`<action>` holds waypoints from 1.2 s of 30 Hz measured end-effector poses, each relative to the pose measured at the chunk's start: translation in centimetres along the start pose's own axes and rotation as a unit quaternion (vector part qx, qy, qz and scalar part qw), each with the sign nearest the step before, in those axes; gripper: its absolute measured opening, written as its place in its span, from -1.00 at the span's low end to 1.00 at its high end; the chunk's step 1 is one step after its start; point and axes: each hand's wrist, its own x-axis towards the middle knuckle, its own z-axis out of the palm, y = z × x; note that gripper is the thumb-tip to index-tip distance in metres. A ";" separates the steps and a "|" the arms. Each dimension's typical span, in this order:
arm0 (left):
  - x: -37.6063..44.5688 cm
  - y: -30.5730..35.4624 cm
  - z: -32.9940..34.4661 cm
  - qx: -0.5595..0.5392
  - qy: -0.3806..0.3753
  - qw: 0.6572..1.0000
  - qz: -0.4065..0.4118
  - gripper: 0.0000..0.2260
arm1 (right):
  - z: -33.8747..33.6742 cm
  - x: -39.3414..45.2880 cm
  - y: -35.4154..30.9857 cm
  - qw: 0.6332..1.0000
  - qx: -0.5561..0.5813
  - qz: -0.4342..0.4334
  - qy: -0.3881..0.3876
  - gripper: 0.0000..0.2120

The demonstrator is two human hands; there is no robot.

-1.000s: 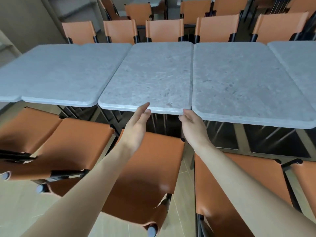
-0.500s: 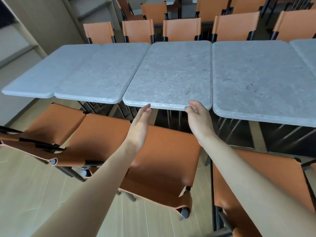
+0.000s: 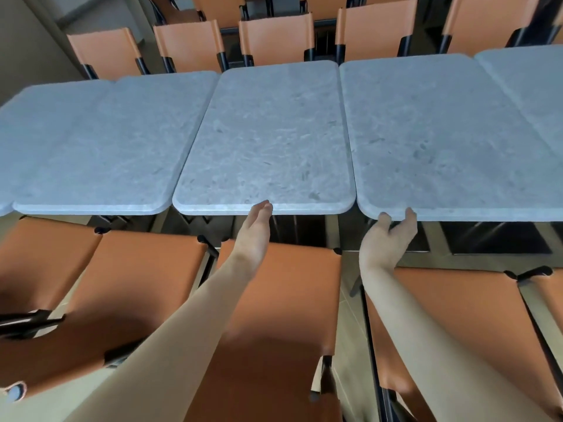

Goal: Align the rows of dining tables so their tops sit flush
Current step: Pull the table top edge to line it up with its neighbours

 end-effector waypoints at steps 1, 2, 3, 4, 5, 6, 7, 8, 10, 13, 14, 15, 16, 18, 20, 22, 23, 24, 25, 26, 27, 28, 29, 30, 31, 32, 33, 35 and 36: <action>1.0 0.5 0.0 0.005 0.000 1.000 -0.004 -0.63 | 0.5 0.8 0.4 1.000 0.004 0.005 0.013 -0.47; 2.1 1.0 0.0 0.011 0.002 1.000 -0.004 -0.63 | 1.1 1.5 0.8 1.000 0.008 0.011 0.023 -0.47; 3.2 1.2 -0.1 0.017 0.004 1.000 -0.004 -0.63 | 1.9 2.2 1.1 0.999 0.015 0.016 0.033 -0.46; 4.2 1.3 -0.2 0.021 0.005 1.000 -0.004 -0.63 | 2.6 2.7 1.4 0.999 0.020 0.020 0.040 -0.46; 5.1 1.4 -0.3 0.024 0.003 1.000 -0.005 -0.63 | 3.3 3.1 1.7 0.998 0.023 0.024 0.048 -0.47; 6.0 1.3 -0.5 0.028 -0.003 1.000 -0.007 -0.63 | 4.1 3.4 2.0 0.998 0.025 0.028 0.059 -0.47; 6.7 1.2 -0.7 0.032 -0.009 0.999 -0.010 -0.63 | 4.8 3.5 2.4 0.997 0.029 0.034 0.070 -0.47; 7.5 1.1 -0.9 0.037 -0.015 0.999 -0.011 -0.63 | 5.6 3.5 2.8 0.995 0.034 0.040 0.081 -0.47; 9.3 0.9 -1.5 0.054 -0.025 0.998 -0.008 -0.63 | 7.5 3.4 3.7 0.993 0.043 0.057 0.096 -0.47; 12.7 0.2 -2.8 0.069 -0.046 0.997 0.004 -0.64 | 10.6 3.3 5.1 0.988 0.052 0.084 0.119 -0.46; 13.9 -0.1 -3.3 0.072 -0.059 0.996 0.011 -0.64 | 11.5 3.3 5.6 0.986 0.059 0.087 0.130 -0.46; 15.3 -0.5 -3.7 0.078 -0.075 0.994 0.022 -0.64 | 12.4 3.4 6.0 0.983 0.066 0.087 0.147 -0.46; 16.6 -1.0 -4.0 0.092 -0.089 0.991 0.035 -0.63 | 13.2 3.6 6.5 0.980 0.070 0.084 0.165 -0.47; 19.1 -2.1 -4.5 0.144 -0.109 0.981 0.071 -0.62 | 14.7 4.1 7.5 0.974 0.079 0.076 0.199 -0.46; 21.5 -3.4 -4.3 0.231 -0.129 0.957 0.123 -0.60 | 15.8 4.9 8.5 0.967 0.089 0.083 0.222 -0.43; 24.1 -4.2 -3.7 0.317 -0.142 0.921 0.175 -0.58 | 16.8 5.8 9.4 0.962 0.098 0.102 0.235 -0.41; 25.4 -4.5 -3.4 0.355 -0.149 0.901 0.198 -0.57 | 17.1 6.3 9.8 0.959 0.108 0.104 0.242 -0.40; 26.6 -4.8 -3.0 0.393 -0.154 0.879 0.221 -0.55 | 17.4 6.9 10.1 0.955 0.119 0.100 0.251 -0.39; 27.8 -5.2 -2.7 0.429 -0.157 0.856 0.241 -0.54 | 17.6 7.4 10.4 0.952 0.129 0.094 0.260 -0.39; 29.0 -5.7 -2.5 0.458 -0.159 0.837 0.254 -0.53 | 17.7 7.9 10.8 0.950 0.135 0.089 0.268 -0.39; 29.9 -6.3 -2.5 0.480 -0.161 0.824 0.255 -0.53 | 17.7 8.4 11.0 0.947 0.141 0.085 0.275 -0.38; 30.7 -6.9 -2.5 0.494 -0.165 0.817 0.249 -0.53 | 17.6 9.0 11.4 0.944 0.147 0.086 0.283 -0.39; 31.3 -7.6 -2.5 0.502 -0.167 0.813 0.244 -0.53 | 17.7 9.4 11.7 0.941 0.152 0.086 0.289 -0.40; 31.7 -8.2 -2.6 0.509 -0.168 0.808 0.244 -0.53 | 17.8 9.8 11.9 0.939 0.156 0.087 0.296 -0.43; 31.9 -8.9 -2.5 0.518 -0.165 0.801 0.251 -0.52 | 17.9 10.1 12.2 0.936 0.160 0.085 0.302 -0.48; 32.0 -9.5 -2.4 0.531 -0.156 0.791 0.261 -0.51 | 18.0 10.5 12.5 0.934 0.165 0.082 0.307 -0.58; 32.0 -10.0 -2.3 0.542 -0.139 0.782 0.274 -0.49 | 18.2 10.8 12.6 0.932 0.170 0.079 0.310 -0.71; 32.0 -10.7 -2.0 0.547 -0.104 0.778 0.292 -0.47 | 19.0 11.1 12.6 0.936 0.168 0.062 0.304 -0.77; 32.0 -10.9 -1.9 0.543 -0.094 0.779 0.300 -0.47 | 19.4 11.3 12.8 0.937 0.168 0.058 0.299 -0.69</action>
